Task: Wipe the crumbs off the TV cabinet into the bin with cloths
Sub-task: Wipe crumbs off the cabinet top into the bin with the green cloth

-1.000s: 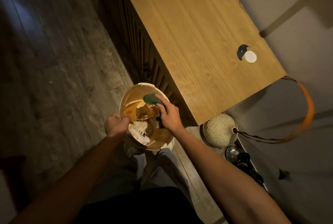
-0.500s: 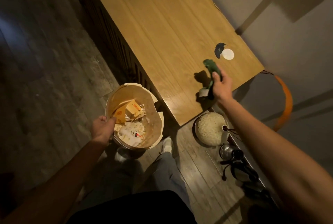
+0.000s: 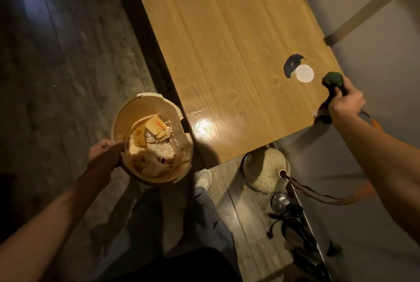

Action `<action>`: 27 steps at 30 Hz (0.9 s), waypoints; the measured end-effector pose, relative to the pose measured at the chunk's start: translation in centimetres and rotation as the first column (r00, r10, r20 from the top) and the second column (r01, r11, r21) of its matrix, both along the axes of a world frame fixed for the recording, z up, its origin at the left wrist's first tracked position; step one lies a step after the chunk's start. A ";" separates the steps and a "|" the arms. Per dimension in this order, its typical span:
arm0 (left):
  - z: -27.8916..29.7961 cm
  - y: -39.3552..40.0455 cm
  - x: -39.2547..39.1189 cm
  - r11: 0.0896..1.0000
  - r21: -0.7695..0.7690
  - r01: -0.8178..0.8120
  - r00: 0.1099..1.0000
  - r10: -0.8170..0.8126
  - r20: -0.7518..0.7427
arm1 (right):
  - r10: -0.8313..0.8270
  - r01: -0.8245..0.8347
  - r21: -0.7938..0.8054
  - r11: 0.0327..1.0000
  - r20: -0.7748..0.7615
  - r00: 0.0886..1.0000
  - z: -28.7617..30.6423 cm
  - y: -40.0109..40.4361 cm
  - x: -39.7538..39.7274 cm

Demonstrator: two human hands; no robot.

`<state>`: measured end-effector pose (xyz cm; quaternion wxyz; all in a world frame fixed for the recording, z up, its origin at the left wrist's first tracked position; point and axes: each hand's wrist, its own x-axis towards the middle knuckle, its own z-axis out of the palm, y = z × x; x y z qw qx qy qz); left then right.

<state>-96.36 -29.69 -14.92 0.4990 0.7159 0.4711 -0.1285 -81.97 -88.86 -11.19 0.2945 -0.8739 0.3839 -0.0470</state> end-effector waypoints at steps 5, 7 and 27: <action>0.3 0.3 -0.3 0.999 -0.035 0.036 0.999 -0.035 0.018 | 0.129 -0.138 -0.151 0.979 -0.069 0.989 -1.6 4.0 -1.4; 0.5 0.2 -0.2 0.998 -0.037 0.050 0.999 -0.050 0.017 | 0.207 -0.222 -0.169 0.960 -0.105 0.973 -1.5 6.4 -2.5; 1.3 2.2 -1.1 0.968 -0.154 0.200 0.977 -0.209 -0.045 | 0.610 -0.598 0.221 0.770 0.016 0.792 -2.1 42.2 -16.4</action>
